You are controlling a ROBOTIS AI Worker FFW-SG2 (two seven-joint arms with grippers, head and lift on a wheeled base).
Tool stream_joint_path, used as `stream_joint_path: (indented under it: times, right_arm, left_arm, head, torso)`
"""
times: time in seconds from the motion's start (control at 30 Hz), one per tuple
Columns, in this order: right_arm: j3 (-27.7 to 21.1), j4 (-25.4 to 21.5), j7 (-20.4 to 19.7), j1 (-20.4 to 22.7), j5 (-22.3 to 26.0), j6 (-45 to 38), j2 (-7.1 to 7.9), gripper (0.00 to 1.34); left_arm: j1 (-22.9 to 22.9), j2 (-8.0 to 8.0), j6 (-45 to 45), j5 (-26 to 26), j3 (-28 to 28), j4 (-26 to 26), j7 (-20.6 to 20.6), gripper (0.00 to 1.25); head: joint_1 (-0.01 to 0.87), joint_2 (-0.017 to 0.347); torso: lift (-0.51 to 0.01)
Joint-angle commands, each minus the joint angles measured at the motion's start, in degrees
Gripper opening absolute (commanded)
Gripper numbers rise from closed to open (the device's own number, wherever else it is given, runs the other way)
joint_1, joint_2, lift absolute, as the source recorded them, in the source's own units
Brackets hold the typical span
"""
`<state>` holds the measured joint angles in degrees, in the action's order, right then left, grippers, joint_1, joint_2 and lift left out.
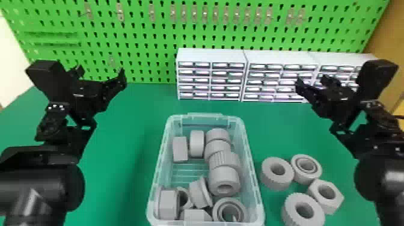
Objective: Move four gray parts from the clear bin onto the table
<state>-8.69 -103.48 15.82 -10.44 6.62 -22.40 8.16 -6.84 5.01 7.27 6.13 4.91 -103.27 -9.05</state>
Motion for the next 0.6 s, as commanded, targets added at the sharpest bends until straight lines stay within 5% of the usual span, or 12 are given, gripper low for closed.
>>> stream_joint_path:
  times: [0.0, 0.17, 0.33, 0.57]
  right_arm:
    - [0.1, -0.1, 0.0, 0.0, 0.5, 0.2, 0.28, 0.84]
    - [0.0, -0.1, 0.0, -0.4, 0.5, -0.2, 0.45, 0.84]
    - [0.6, -0.1, 0.0, -1.2, 0.7, -0.2, 2.21, 0.84]
    - [0.1, -0.1, 0.0, -1.9, 1.8, -0.4, 1.77, 0.84]
  left_arm:
    - [-0.2, 0.0, -0.5, 0.0, -0.1, 0.0, 0.0, 1.11]
    - [-0.5, 0.0, -0.5, -0.2, 1.3, -0.1, 0.0, 1.11]
    - [-1.2, 0.09, -0.9, 0.0, 3.7, -0.9, 0.0, 1.11]
    - [-1.7, 0.44, -0.9, -1.6, 3.2, -1.1, 0.0, 1.11]
  head:
    - [0.678, 0.034]
    - [0.678, 0.034]
    - [0.678, 0.034]
    - [0.678, 0.034]
  torso:
    - [-0.05]
    - [-0.05]
    - [-0.05]
    - [-0.05]
